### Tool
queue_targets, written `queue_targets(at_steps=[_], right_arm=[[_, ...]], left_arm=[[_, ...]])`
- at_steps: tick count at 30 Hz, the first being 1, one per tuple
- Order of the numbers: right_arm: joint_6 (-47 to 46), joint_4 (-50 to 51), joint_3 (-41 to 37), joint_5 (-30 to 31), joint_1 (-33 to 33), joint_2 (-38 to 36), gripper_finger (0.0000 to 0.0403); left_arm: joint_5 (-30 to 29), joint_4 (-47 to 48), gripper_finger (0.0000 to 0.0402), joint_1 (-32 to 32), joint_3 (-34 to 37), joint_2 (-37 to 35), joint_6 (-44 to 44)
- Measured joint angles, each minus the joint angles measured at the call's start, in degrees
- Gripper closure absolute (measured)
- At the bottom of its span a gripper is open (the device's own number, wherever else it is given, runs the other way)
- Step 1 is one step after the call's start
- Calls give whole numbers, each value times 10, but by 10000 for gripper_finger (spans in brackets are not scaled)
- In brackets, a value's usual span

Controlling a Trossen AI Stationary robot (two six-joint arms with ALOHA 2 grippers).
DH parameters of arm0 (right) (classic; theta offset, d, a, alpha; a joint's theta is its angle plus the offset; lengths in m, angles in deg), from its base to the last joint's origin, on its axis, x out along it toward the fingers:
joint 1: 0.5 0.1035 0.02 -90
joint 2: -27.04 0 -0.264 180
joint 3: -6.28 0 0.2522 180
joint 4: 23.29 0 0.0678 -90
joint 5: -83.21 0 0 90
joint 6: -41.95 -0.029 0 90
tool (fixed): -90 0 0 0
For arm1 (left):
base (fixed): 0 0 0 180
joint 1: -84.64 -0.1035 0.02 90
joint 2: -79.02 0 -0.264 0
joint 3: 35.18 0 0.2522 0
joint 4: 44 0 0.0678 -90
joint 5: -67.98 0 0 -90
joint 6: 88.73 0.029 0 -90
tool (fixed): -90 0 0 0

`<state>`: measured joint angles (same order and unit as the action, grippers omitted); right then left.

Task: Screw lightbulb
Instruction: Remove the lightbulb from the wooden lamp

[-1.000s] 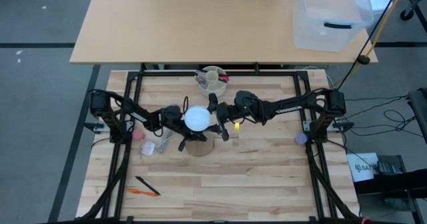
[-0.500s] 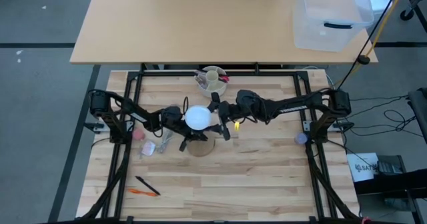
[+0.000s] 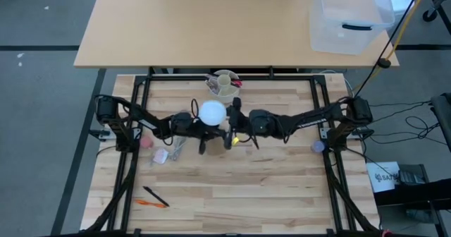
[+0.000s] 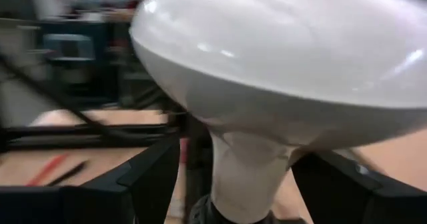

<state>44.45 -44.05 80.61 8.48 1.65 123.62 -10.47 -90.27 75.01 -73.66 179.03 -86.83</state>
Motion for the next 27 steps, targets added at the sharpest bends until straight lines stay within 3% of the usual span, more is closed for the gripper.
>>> queue_targets(at_steps=[10,21,27], right_arm=[[-1,-22,0,177,37,0,131],[-20,-26,0,179,21,1,131],[-1,-24,0,164,-5,1,131]], left_arm=[[-114,3,379,8,-7,1,-33],[-170,1,379,9,-7,1,-49],[-173,6,379,9,-17,0,-50]])
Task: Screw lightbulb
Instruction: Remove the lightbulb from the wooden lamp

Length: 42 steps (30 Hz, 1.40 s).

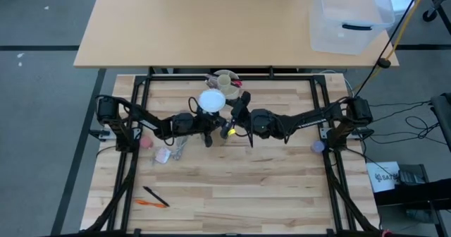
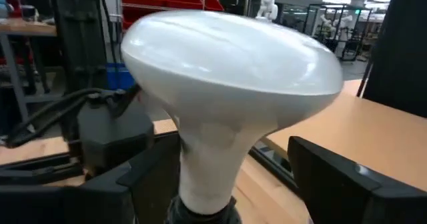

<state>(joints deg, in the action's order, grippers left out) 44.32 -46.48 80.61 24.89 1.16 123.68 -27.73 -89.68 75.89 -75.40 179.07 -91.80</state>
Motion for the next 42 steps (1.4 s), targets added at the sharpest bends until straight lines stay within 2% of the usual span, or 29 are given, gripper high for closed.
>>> queue_targets(at_steps=[5,11,18,22,27,42], right_arm=[[9,0,0,-83,-27,0,131],[17,0,0,-117,-44,0,138],[31,-13,-1,-190,-56,1,205],[28,-10,-1,-221,-62,2,231],[41,-7,-1,-277,-72,2,228],[57,-9,-1,-545,-114,2,229]], left_arm=[[1,19,379,0,-12,0,5],[2,24,379,0,-14,0,7],[34,30,379,-5,-16,-1,26],[73,33,379,-14,-15,-1,36],[130,39,379,-15,-15,-2,50],[318,48,379,-14,-17,-1,98]])
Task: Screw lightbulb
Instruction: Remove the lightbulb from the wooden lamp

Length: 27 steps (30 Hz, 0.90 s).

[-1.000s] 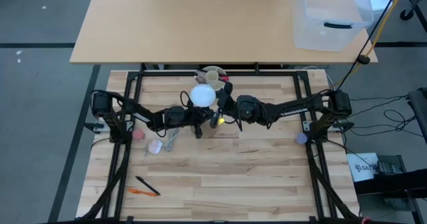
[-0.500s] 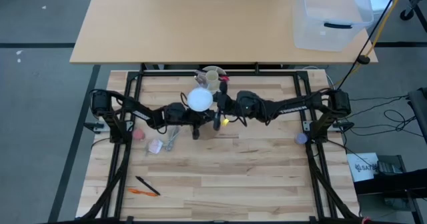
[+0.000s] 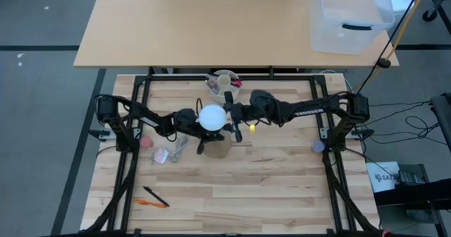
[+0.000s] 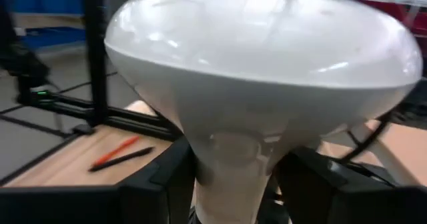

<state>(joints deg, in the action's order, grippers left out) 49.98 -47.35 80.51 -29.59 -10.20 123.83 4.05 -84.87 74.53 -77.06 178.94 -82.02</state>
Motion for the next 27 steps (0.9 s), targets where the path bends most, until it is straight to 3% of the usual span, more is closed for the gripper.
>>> queue_targets(at_steps=[15,21,27], right_arm=[[-13,3,15,-119,-3,1,228],[-2,26,29,-134,0,1,228],[-8,41,31,-110,7,1,223]], left_arm=[[129,2,379,2,0,0,17],[142,8,379,2,0,0,28],[109,11,379,2,2,0,32]])
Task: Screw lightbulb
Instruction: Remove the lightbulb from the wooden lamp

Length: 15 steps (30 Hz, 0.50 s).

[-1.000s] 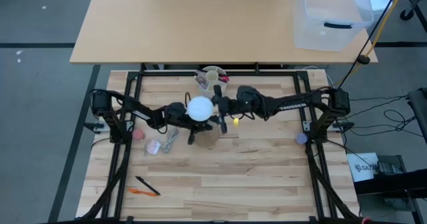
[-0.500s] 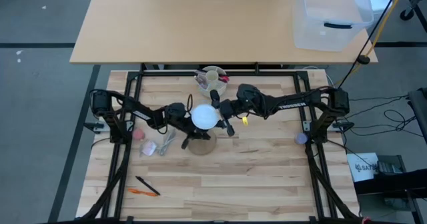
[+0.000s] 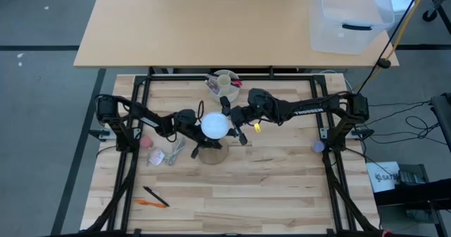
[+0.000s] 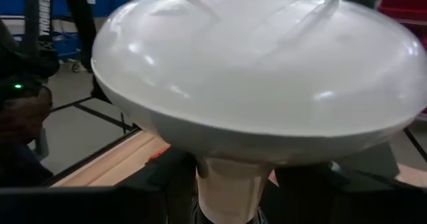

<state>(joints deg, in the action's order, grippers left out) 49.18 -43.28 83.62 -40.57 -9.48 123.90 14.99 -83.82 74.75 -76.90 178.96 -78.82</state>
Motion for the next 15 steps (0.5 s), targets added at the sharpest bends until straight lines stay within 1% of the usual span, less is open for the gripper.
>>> queue_targets(at_steps=[6,10,13,15], right_arm=[[-2,24,3,50,10,-2,193],[-3,43,6,56,12,-6,165],[-2,67,6,71,11,-13,149],[6,102,6,87,12,-25,143]], left_arm=[[-43,1,379,1,1,0,-1],[-87,0,379,1,1,0,-14],[-116,-1,379,1,0,0,-21],[-131,-2,379,1,0,0,-26]])
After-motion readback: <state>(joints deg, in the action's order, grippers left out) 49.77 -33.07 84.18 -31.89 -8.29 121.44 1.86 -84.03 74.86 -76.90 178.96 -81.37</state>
